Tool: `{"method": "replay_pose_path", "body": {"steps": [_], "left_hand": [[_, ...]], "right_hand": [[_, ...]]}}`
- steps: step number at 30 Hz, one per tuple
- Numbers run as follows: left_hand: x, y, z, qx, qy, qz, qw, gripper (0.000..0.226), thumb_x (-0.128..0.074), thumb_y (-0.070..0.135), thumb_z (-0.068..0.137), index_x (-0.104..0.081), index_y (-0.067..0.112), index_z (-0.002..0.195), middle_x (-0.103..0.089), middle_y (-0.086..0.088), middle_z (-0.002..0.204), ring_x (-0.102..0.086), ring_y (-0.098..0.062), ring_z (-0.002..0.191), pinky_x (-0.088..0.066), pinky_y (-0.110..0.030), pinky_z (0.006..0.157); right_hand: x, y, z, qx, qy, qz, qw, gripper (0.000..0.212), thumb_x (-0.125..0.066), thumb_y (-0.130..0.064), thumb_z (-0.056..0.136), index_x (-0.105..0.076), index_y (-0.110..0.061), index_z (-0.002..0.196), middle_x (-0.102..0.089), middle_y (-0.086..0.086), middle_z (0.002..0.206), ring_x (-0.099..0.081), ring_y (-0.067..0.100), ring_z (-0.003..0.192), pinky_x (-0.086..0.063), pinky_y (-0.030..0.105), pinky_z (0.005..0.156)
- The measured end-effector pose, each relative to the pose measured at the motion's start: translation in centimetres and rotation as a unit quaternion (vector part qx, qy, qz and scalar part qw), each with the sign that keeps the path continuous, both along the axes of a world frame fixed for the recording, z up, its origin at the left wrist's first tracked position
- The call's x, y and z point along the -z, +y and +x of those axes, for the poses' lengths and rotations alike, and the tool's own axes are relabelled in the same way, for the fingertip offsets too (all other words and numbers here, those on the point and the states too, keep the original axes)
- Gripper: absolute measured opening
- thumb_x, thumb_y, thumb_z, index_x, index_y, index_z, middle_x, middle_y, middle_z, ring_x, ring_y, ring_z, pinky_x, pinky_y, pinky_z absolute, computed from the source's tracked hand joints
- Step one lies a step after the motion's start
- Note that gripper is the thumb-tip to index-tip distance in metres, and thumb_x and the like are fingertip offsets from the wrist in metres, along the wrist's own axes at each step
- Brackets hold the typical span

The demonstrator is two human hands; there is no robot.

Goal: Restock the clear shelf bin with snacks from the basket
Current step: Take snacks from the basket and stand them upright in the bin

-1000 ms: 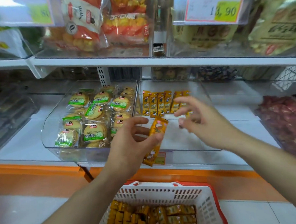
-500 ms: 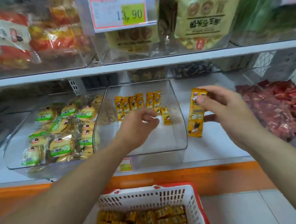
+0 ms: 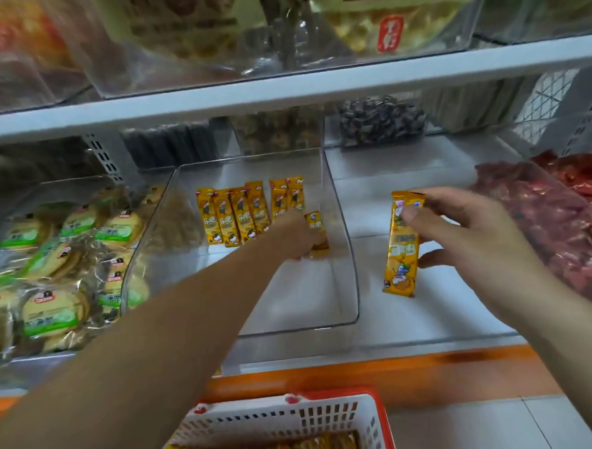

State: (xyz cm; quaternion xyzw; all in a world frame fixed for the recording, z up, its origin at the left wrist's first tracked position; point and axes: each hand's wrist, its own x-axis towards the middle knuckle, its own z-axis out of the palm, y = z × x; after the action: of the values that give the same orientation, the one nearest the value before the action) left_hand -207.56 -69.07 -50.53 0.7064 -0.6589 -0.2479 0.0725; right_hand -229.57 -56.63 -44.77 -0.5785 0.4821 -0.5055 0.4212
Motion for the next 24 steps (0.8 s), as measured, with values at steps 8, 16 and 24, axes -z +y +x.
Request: {"method": "replay_pose_path", "body": {"steps": [8, 16, 24], "left_hand": [[1.0, 0.2, 0.0, -0.055, 0.138, -0.107, 0.983, 0.028, -0.085, 0.022, 0.080, -0.058, 0.024, 0.082, -0.071, -0.007, 0.090, -0.072, -0.028, 0.088, -0.063, -0.044, 0.079], [0.1, 0.2, 0.0, 0.042, 0.110, -0.230, 0.966, 0.083, -0.071, 0.011, 0.090, -0.024, 0.041, 0.150, -0.064, 0.000, 0.093, -0.064, -0.015, 0.070, -0.056, -0.032, 0.051], [-1.3, -1.5, 1.1, 0.100, -0.046, -0.300, 0.948, 0.058, -0.076, 0.033, 0.086, -0.045, 0.035, 0.134, -0.061, 0.002, 0.092, -0.062, -0.024, 0.082, -0.046, -0.032, 0.058]], "right_hand": [[0.9, -0.5, 0.5, 0.012, 0.010, 0.003, 1.000, 0.014, -0.069, -0.030, 0.089, -0.075, -0.040, 0.097, -0.071, -0.003, 0.093, -0.069, 0.011, 0.072, -0.054, 0.022, 0.055], [1.3, -0.7, 1.1, 0.001, 0.020, -0.005, 1.000, 0.015, -0.069, -0.029, 0.089, -0.075, -0.041, 0.096, -0.072, -0.007, 0.089, -0.071, 0.011, 0.074, -0.054, 0.022, 0.055], [1.5, -0.8, 1.1, 0.017, -0.018, -0.002, 1.000, 0.016, -0.071, -0.027, 0.087, -0.071, -0.034, 0.102, -0.072, -0.005, 0.082, -0.071, 0.012, 0.071, -0.054, 0.023, 0.055]]}}
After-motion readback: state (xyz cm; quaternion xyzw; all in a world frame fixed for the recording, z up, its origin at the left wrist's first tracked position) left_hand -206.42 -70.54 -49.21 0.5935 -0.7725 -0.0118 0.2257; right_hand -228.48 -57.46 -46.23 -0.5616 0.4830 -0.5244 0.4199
